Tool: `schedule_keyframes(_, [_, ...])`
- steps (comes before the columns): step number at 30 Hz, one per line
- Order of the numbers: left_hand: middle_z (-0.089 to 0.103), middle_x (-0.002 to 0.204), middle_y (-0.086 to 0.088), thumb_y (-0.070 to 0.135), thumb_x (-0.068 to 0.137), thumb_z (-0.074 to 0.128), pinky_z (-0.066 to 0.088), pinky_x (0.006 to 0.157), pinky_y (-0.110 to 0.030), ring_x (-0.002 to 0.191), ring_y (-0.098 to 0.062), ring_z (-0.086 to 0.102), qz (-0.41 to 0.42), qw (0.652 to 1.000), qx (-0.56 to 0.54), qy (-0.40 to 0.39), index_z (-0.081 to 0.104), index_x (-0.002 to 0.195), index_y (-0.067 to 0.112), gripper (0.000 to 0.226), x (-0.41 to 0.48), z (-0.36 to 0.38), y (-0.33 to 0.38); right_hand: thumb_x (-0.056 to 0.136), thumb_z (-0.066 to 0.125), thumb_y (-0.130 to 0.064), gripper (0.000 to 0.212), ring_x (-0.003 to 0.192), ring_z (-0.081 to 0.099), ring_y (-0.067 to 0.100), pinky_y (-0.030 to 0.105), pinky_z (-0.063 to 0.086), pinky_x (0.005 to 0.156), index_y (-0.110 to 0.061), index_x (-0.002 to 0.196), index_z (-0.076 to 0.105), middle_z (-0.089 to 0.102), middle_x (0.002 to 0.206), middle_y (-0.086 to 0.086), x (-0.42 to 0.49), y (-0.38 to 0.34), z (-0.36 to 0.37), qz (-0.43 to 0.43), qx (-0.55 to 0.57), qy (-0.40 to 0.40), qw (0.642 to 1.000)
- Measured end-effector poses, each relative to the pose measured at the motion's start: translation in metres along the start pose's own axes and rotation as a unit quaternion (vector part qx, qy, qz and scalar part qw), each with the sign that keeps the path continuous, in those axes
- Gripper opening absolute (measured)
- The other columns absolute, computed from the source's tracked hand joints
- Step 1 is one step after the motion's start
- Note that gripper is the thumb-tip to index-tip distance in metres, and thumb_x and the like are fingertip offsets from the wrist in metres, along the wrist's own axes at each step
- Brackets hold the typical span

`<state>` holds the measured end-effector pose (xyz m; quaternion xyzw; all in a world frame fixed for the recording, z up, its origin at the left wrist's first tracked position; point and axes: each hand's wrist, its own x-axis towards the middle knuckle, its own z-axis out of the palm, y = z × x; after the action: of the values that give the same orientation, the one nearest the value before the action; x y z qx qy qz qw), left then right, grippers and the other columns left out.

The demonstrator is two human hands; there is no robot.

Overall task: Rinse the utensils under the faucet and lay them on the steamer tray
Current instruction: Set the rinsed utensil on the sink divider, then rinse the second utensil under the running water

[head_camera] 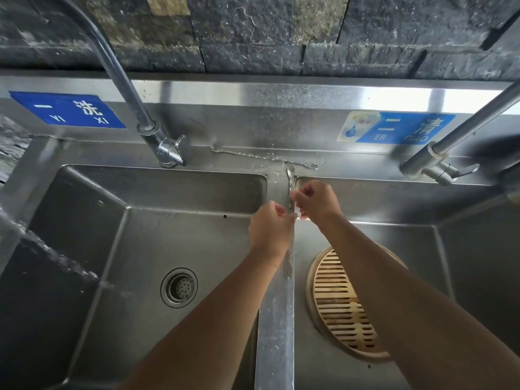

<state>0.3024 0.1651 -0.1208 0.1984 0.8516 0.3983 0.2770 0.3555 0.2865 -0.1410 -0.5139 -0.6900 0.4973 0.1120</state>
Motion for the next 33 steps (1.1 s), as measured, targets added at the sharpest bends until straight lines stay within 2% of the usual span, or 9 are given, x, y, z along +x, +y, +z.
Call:
schedule_keyframes(5, [0.07,0.08,-0.008,0.02,0.084,0.07,0.061,0.049,-0.043,0.054,-0.022,0.069,-0.025,0.992,-0.11,0.062,0.061,0.083,0.016,0.01,0.031,-0.041,-0.006,0.086,0.072,-0.027,0.017,0.044,0.059,0.008,0.02,0.043,0.044,-0.017,0.076,0.063,0.065,0.064,-0.003,0.013,-0.021,-0.009,-0.062,-0.035,0.027,0.997])
schedule_keyframes(9, [0.065,0.093,-0.015,0.011,0.088,0.07,0.061,0.055,-0.038,0.071,-0.024,0.069,-0.151,0.944,-0.274,0.101,0.06,0.111,0.001,0.027,0.08,-0.071,-0.005,0.088,0.063,-0.017,0.012,0.066,0.061,0.016,0.024,0.043,0.06,-0.021,0.078,0.067,0.066,0.07,-0.004,0.029,-0.056,-0.005,-0.179,-0.141,0.033,0.973])
schedule_keyframes(12, [0.058,0.086,-0.012,0.01,0.087,0.074,0.062,0.066,-0.046,0.076,-0.028,0.067,-0.233,0.895,-0.369,0.097,0.053,0.124,-0.001,0.044,0.111,-0.085,-0.004,0.09,0.051,-0.013,0.018,0.084,0.067,0.033,0.037,0.055,0.075,-0.017,0.093,0.068,0.072,0.093,0.01,0.044,-0.078,0.007,-0.247,-0.334,0.001,0.91])
schedule_keyframes(14, [0.054,0.08,-0.009,0.012,0.085,0.077,0.062,0.069,-0.048,0.071,-0.028,0.064,-0.261,0.882,-0.379,0.104,0.055,0.12,0.001,0.043,0.128,-0.089,-0.006,0.089,0.052,-0.008,0.021,0.09,0.068,0.037,0.038,0.055,0.076,-0.018,0.102,0.065,0.068,0.102,0.01,0.053,-0.087,0.014,-0.282,-0.443,-0.009,0.851])
schedule_keyframes(17, [0.055,0.087,-0.007,0.011,0.086,0.076,0.062,0.068,-0.05,0.09,-0.033,0.064,-0.277,0.869,-0.393,0.114,0.052,0.125,0.002,0.048,0.146,-0.088,-0.014,0.084,0.057,-0.003,0.024,0.088,0.069,0.038,0.036,0.046,0.065,-0.015,0.105,0.062,0.064,0.101,0.009,0.059,-0.092,0.023,-0.312,-0.517,-0.013,0.797])
schedule_keyframes(19, [0.062,0.101,-0.012,0.011,0.088,0.073,0.063,0.07,-0.046,0.094,-0.034,0.068,-0.278,0.875,-0.383,0.104,0.052,0.129,0.0,0.048,0.153,-0.084,-0.019,0.084,0.056,-0.002,0.024,0.088,0.069,0.038,0.036,0.044,0.062,-0.012,0.106,0.061,0.063,0.102,0.009,0.062,-0.093,0.029,-0.322,-0.546,-0.017,0.773])
schedule_keyframes(22, [0.065,0.125,-0.019,0.009,0.089,0.069,0.063,0.07,-0.041,0.072,-0.027,0.071,-0.288,0.872,-0.379,0.11,0.054,0.127,-0.002,0.043,0.159,-0.078,-0.024,0.085,0.056,-0.006,0.024,0.092,0.068,0.038,0.037,0.043,0.063,-0.01,0.108,0.06,0.065,0.105,0.01,0.065,-0.098,0.036,-0.331,-0.577,-0.028,0.746])
schedule_keyframes(27, [0.065,0.126,-0.019,0.01,0.086,0.068,0.059,0.053,-0.03,0.055,-0.029,0.07,-0.295,0.877,-0.358,0.125,0.053,0.123,-0.001,0.042,0.162,-0.076,-0.029,0.083,0.062,-0.008,0.022,0.091,0.071,0.033,0.034,0.051,0.069,-0.012,0.104,0.068,0.072,0.101,0.007,0.061,-0.112,0.044,-0.342,-0.646,-0.042,0.681])
schedule_keyframes(33, [0.066,0.123,-0.02,0.012,0.085,0.07,0.05,0.042,-0.024,0.076,-0.037,0.074,-0.292,0.884,-0.341,0.129,0.051,0.121,0.0,0.043,0.161,-0.076,-0.031,0.085,0.058,-0.005,0.023,0.09,0.072,0.031,0.033,0.049,0.066,-0.011,0.106,0.066,0.071,0.101,0.007,0.056,-0.118,0.039,-0.35,-0.677,-0.042,0.646])
